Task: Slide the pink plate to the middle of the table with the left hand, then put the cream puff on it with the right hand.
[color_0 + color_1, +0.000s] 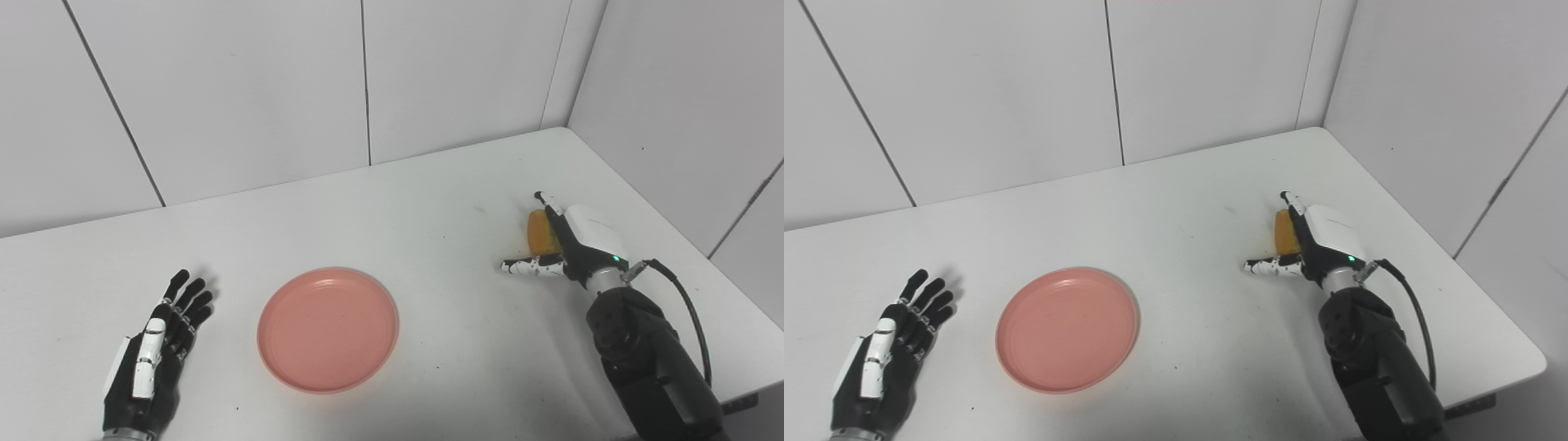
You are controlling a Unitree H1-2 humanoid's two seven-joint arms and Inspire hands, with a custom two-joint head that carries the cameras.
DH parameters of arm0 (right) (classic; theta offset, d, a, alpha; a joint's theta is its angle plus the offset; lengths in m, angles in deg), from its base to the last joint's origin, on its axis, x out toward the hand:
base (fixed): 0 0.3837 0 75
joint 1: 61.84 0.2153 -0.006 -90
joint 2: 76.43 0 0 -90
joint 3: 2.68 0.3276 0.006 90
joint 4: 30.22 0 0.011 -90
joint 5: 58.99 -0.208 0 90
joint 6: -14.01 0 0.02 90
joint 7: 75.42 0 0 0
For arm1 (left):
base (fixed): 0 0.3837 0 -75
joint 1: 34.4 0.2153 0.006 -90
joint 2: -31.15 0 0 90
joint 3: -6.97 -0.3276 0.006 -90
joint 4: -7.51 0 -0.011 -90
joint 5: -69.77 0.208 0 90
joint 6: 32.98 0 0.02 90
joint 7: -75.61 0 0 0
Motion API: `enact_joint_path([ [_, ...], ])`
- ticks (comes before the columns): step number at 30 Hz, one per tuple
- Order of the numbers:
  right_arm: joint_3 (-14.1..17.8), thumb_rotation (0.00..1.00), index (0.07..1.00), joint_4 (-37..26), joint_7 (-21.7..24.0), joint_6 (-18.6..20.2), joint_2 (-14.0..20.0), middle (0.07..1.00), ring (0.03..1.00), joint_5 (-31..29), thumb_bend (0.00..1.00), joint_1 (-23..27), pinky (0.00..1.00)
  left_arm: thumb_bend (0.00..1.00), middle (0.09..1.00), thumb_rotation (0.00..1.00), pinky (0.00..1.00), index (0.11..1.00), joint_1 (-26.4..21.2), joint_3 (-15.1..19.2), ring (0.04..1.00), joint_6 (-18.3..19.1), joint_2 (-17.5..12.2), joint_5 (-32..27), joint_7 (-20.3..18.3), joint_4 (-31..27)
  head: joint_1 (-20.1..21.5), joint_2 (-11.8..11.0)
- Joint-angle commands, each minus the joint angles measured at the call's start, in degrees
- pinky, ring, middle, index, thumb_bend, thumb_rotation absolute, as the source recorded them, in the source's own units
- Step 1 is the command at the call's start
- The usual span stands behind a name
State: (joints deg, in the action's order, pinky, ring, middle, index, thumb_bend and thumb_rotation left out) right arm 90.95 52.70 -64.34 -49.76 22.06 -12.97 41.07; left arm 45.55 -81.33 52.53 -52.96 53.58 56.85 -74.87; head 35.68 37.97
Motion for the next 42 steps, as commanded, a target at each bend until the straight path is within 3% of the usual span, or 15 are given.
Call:
enact_joint_path([
  [1, 0.4, 0.44, 0.935, -0.77, -1.25, 0.32, 1.47, 0.941, 0.863, -0.28, 0.88, 0.96, 0.71, 0.38, 0.939, 1.0, 0.93, 0.935, 5.55, -0.09, 0.923, 0.62, 0.57, -0.68, -0.37, 2.89, -0.02, -0.07],
  [10, -0.4, 0.43, 0.896, 0.35, -2.14, 0.19, 1.64, 0.909, 0.83, -1.03, 0.86, 0.89, 0.69, 0.36, 0.94, 1.0, 0.93, 0.936, 5.6, 0.35, 0.924, 1.13, 0.69, -0.7, -0.4, 2.45, -0.06, -0.03],
  [18, 0.9, 0.31, 0.809, 3.21, -5.18, 0.43, -0.09, 0.838, 0.792, -2.21, 0.76, 2.21, 0.68, 0.36, 0.935, 1.0, 0.93, 0.929, 5.46, 0.64, 0.918, 0.77, 0.8, -0.83, -0.41, 2.9, -0.08, -0.03],
  [21, 1.04, 0.26, 0.77, 5.12, -8.19, -0.43, -0.29, 0.786, 0.74, -3.04, 0.74, 2.81, 0.64, 0.37, 0.934, 1.0, 0.92, 0.927, 5.48, 0.71, 0.917, 0.67, 0.79, -0.75, -0.46, 2.92, -0.03, 0.01],
  [23, 1.04, 0.16, 0.685, 7.0, -11.18, -1.9, -0.29, 0.658, 0.596, -3.45, 0.71, 3.28, 0.51, 0.37, 0.933, 1.0, 0.92, 0.926, 5.57, 0.67, 0.917, 0.94, 0.74, -0.62, -0.42, 2.65, -0.02, 0.05],
  [26, 0.53, 0.1, 0.522, 9.48, -14.68, -3.59, 0.06, 0.53, 0.473, -4.15, 0.55, 3.92, 0.39, 0.38, 0.939, 1.0, 0.93, 0.934, 5.51, 0.67, 0.923, 1.01, 0.63, -0.82, -0.69, 2.77, -0.05, 0.07],
  [30, -0.55, 0.0, 0.521, 11.32, -16.28, -2.81, 0.37, 0.446, 0.42, -4.06, 0.52, 5.01, 0.33, 0.38, 0.936, 1.0, 0.92, 0.929, 5.47, 0.75, 0.918, 0.57, 0.62, -0.72, -0.69, 2.99, -0.07, 0.14],
  [42, -1.12, 0.0, 0.527, 8.4, -17.21, -1.01, 0.5, 0.431, 0.397, -3.79, 0.52, 6.22, 0.31, 0.37, 0.936, 1.0, 0.92, 0.93, 5.7, 0.58, 0.918, 0.82, 0.74, -0.6, -0.64, 2.3, -0.29, 0.21],
])
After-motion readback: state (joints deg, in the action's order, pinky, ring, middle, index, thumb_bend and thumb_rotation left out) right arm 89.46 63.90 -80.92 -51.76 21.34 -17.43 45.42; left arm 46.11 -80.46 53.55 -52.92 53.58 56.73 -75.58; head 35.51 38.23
